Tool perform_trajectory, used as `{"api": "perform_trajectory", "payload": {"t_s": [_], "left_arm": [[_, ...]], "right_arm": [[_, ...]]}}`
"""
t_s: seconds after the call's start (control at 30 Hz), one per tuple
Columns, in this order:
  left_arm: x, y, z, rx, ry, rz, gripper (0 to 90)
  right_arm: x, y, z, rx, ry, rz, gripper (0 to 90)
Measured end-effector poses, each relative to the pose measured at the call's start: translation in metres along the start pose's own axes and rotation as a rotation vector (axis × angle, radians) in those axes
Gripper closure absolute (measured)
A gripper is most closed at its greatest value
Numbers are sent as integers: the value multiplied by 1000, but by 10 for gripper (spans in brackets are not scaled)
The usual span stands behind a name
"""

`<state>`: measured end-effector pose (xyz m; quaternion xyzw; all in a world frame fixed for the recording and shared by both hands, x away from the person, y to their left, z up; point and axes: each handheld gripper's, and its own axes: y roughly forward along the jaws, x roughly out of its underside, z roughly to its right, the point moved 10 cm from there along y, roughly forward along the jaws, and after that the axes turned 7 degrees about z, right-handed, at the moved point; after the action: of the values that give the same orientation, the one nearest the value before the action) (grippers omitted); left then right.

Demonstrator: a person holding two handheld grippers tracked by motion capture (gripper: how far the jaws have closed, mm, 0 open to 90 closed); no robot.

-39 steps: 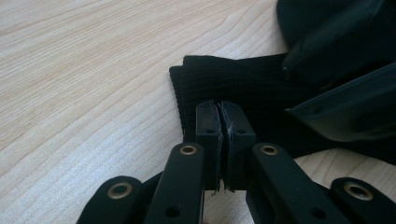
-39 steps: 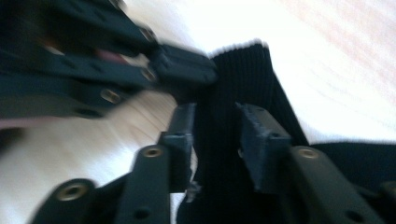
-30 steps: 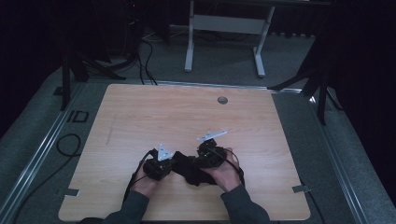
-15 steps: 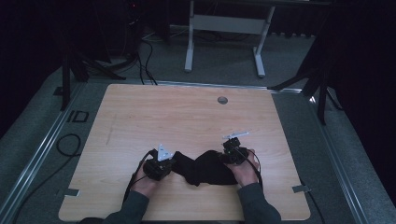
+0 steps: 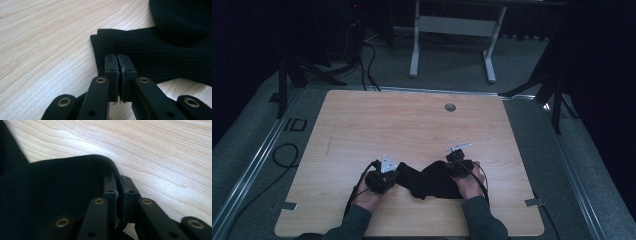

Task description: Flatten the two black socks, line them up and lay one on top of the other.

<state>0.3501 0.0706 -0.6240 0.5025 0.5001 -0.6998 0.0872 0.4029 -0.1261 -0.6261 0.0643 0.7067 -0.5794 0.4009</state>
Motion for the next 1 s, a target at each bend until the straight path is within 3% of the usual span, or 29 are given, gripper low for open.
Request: {"api": "perform_trajectory", "payload": {"t_s": [0.1, 0.3, 0.37, 0.5, 0.63, 0.7, 0.77, 0.93, 1.0], "left_arm": [[0, 0, 0, 1, 1, 0, 874], [0, 0, 0, 1, -1, 0, 874], [0, 0, 0, 1, -2, 0, 875], [0, 0, 0, 1, -3, 0, 875], [0, 0, 0, 3, -4, 0, 875], [0, 0, 0, 2, -3, 1, 875], [0, 0, 0, 2, -2, -1, 875], [0, 0, 0, 1, -4, 0, 875], [0, 0, 0, 1, -2, -2, 875]], "right_arm": [[0, -2, 0, 1, 1, 6, 860], [-6, -35, 0, -14, 25, 108, 862], [-7, -39, 0, -16, 22, 117, 862], [-15, -69, -7, -37, 14, 179, 862], [-17, -84, -9, -42, 10, 205, 862], [-16, -94, -12, -66, 23, 216, 862], [-15, -105, -10, -55, 22, 224, 862], [-10, -112, -7, -49, 26, 228, 861], [0, -114, 1, -40, 52, 217, 861]]}}
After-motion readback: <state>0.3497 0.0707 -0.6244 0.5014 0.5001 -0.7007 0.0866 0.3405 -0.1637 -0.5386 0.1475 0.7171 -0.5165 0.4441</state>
